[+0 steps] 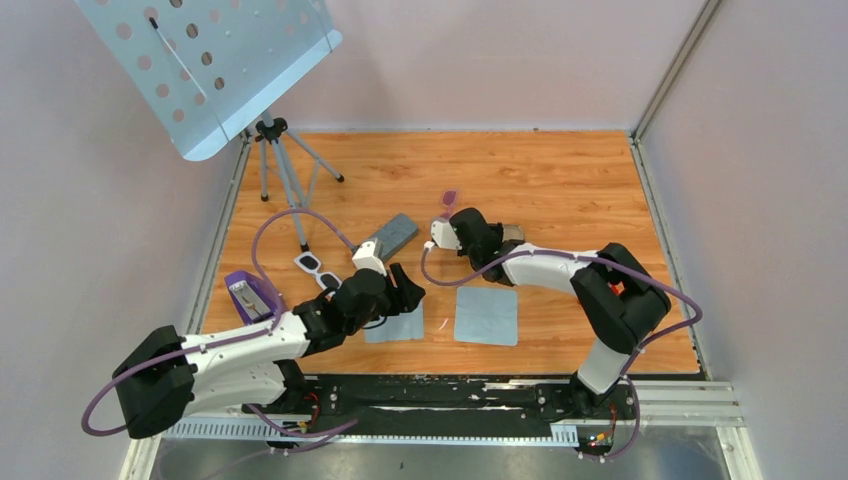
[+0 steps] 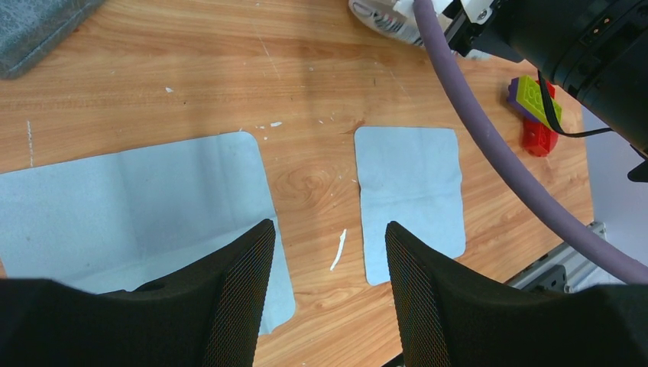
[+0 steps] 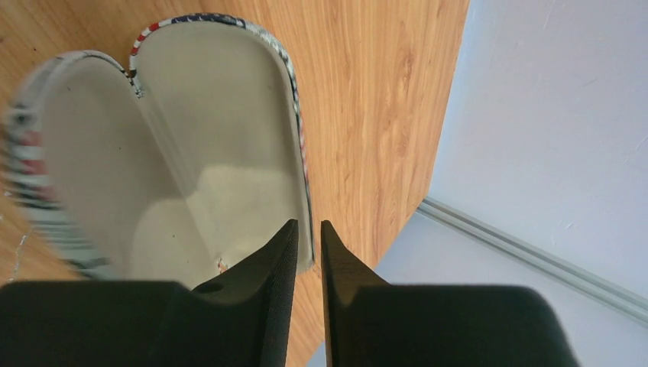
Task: Organize the sunglasses
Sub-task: Adjust the sunglasses case at the center of the board.
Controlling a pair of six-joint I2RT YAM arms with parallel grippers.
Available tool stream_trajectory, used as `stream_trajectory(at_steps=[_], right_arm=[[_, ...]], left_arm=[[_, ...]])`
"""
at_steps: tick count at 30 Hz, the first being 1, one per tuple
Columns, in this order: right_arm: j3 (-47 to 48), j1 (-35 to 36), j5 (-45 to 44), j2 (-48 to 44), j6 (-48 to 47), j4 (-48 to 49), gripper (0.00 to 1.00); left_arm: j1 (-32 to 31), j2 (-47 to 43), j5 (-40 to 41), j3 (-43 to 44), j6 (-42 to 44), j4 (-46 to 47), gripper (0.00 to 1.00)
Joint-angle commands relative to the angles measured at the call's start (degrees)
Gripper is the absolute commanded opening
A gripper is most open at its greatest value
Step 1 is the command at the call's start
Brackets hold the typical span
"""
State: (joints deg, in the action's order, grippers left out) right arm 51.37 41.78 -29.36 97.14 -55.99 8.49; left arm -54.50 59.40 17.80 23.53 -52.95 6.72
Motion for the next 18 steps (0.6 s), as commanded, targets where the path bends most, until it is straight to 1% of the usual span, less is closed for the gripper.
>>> stream_trajectory(at_steps=[1,7,12,15,16,18], right_arm=[[2.9,1.7,-2.7,-1.5,3.1,-6.8,0.21],[4.1,3.0,-2.6,-4.7,6.3,-13.4,0.22],[6.7,2.8,-1.3,-8.2,11.9,-21.6,0.25],[7.7,1.4,3.0,-12.6,16.1,-28.0,0.28],[8.3,0.5,5.8,-14.1,18.2,-30.6,0.29],[9.9,-2.5,14.4,-16.7,22.2,-36.9,0.30]], left_arm=[[0.4,-1.5,0.1,-0.2,0.4,-0.4,0.59],[0.4,-1.9,0.0,0.8,3.0,-2.2,0.60],[0.4,-1.3,-1.2,2.4,7.6,-3.6,0.60],[0.4,1.4,-3.6,5.4,13.1,-5.2,0.60],[0.4,2.6,-4.9,6.9,15.4,-5.9,0.60],[0.4,5.9,-8.1,10.1,20.3,-7.4,0.60]])
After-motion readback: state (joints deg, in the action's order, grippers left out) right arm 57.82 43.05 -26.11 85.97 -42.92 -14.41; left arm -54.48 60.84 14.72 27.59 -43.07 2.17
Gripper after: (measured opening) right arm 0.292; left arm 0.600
